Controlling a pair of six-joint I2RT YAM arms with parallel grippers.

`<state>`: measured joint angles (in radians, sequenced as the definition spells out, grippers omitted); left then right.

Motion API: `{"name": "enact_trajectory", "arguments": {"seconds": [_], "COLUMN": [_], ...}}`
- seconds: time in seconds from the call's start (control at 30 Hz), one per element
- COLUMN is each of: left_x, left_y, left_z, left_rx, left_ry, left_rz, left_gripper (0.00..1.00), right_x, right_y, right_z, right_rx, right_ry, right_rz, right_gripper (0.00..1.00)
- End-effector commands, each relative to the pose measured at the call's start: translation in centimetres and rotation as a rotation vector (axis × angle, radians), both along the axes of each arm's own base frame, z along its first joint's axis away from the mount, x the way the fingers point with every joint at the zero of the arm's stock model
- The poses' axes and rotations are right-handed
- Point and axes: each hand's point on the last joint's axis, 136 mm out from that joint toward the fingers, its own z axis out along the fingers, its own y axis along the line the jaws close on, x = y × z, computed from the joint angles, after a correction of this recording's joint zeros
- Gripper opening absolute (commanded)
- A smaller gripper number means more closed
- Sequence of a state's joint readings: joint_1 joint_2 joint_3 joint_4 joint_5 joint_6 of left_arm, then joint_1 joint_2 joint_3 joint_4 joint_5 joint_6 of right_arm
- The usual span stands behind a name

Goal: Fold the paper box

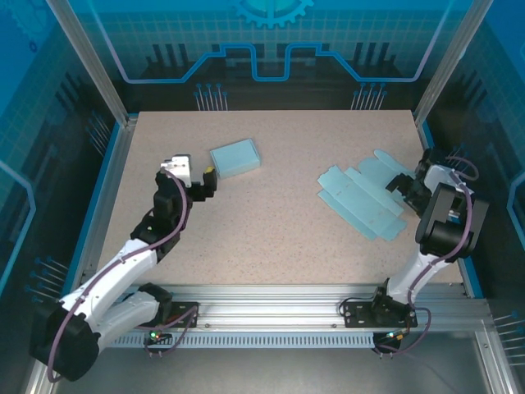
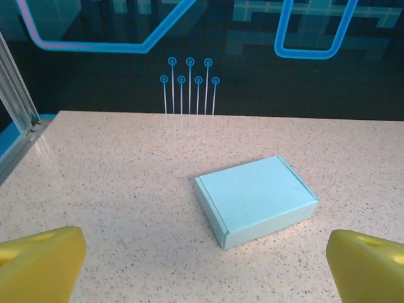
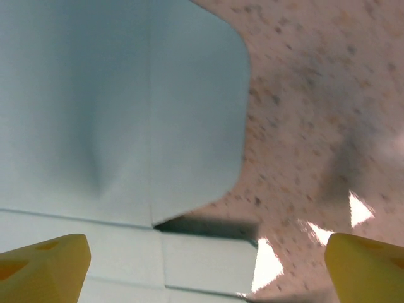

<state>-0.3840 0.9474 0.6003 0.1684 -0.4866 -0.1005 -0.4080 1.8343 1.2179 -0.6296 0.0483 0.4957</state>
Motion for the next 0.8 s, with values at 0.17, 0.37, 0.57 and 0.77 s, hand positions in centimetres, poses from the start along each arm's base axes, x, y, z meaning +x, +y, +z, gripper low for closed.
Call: {"name": "enact_trajectory", "arguments": {"seconds": [0.17,0.37,0.57,0.77], "left_x": [1.2,2.2,2.7,2.4], "left_y": [-1.6,-4.1,-7.0,-10.0], "left_z": [-0.5,-1.8,-4.6,-8.7], "left_rx": [-0.149,-0.261,-0.37,-0.535], "left_ry": [0.036,0.112,0.261,0.451], "left_rz": [-0.039,-0.115,-0.196,-0.241], "left_gripper": [0.99,0.99,0.99,0.93], "right_x": [5.5,8.2,7.9,4.5], "right_y": [4.6,10.1,14.9,18.9], "right_z": [-1.0,-1.1,-1.7,-1.3], "right_rx": [-0.002,-0.033,-0.033,0.039], "right_ry": [0.031,0.033,0.073,0.059], "right_rz": [0.215,0.42,0.545,0.547], "right_gripper": [0.9,0.89,0.87,0.87]}}
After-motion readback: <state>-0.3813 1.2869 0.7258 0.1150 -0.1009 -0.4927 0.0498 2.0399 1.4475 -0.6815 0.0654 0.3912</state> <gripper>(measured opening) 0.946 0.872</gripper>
